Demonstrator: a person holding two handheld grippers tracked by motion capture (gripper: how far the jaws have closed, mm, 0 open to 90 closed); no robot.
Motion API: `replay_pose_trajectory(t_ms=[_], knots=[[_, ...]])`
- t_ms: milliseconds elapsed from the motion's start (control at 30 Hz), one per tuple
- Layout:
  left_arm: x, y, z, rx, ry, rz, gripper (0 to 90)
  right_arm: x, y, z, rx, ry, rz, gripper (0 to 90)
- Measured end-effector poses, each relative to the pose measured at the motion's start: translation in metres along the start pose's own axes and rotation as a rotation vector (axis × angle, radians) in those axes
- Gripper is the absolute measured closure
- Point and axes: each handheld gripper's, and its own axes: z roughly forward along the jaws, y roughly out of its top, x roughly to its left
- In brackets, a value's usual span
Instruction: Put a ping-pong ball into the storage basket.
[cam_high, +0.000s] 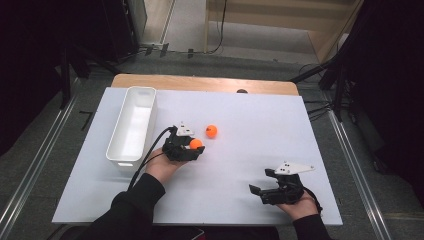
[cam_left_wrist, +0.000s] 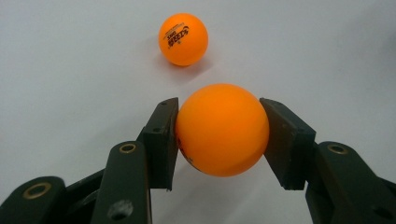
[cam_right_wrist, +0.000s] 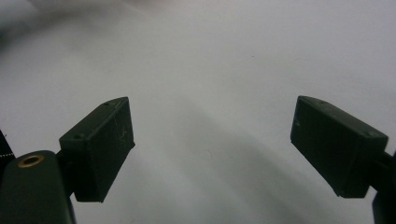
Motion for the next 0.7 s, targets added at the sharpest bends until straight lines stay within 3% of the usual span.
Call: replay_pose_trajectory(t_ms=[700], knots=[[0.003,0.013,-0.023,-0.006,-0.043,-0.043,50.4,0.000,0.000,0.000,0.001,0.002,0.000,11.9]])
